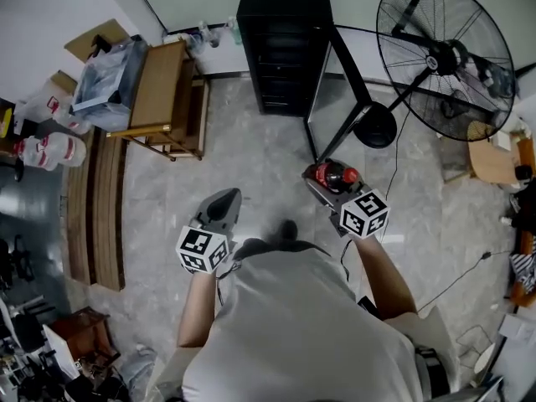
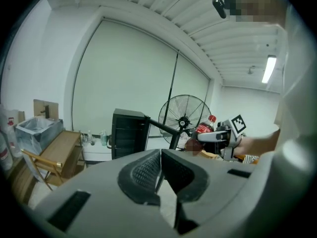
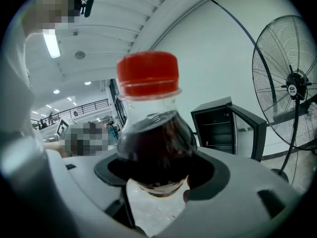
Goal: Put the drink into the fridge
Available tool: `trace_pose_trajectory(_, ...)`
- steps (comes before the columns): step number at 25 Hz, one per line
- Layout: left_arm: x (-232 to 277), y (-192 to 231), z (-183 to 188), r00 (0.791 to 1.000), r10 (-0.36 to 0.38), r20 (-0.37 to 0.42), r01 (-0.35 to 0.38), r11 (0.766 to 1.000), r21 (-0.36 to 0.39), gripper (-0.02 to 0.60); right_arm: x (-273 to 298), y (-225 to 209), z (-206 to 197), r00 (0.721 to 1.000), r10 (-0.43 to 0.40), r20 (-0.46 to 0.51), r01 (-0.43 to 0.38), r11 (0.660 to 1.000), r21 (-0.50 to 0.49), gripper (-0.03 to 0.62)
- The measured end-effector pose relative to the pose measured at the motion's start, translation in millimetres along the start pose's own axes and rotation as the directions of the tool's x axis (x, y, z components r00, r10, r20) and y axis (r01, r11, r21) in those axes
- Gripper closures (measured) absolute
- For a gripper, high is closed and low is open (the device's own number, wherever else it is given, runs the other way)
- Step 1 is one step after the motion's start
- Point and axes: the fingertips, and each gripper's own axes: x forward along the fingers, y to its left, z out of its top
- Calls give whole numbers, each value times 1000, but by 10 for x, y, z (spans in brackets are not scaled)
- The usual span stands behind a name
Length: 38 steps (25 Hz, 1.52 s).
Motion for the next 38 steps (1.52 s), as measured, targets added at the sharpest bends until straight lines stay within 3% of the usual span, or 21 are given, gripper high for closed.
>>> trace_pose_trajectory(10, 402, 383, 82, 999, -40, -26, 40, 999, -6, 572, 361, -241, 16, 999, -33, -19, 34, 999, 30, 284)
trace_pose_trajectory(19, 882, 1231, 377, 991, -129, -29, 129, 991, 15, 572, 996, -459, 294, 992, -127, -8, 127, 991, 38, 284)
trace_pose_trajectory(29, 1382, 2096, 497, 971, -228, -67, 232, 971, 65, 572, 1684, -785, 470, 964, -266, 16, 264, 962, 76, 284)
trace_pose_trajectory(38, 1641, 2604, 490, 955, -280, -101, 288, 955, 73, 572, 2140, -958, 552, 943, -333, 22, 330, 939, 97, 284)
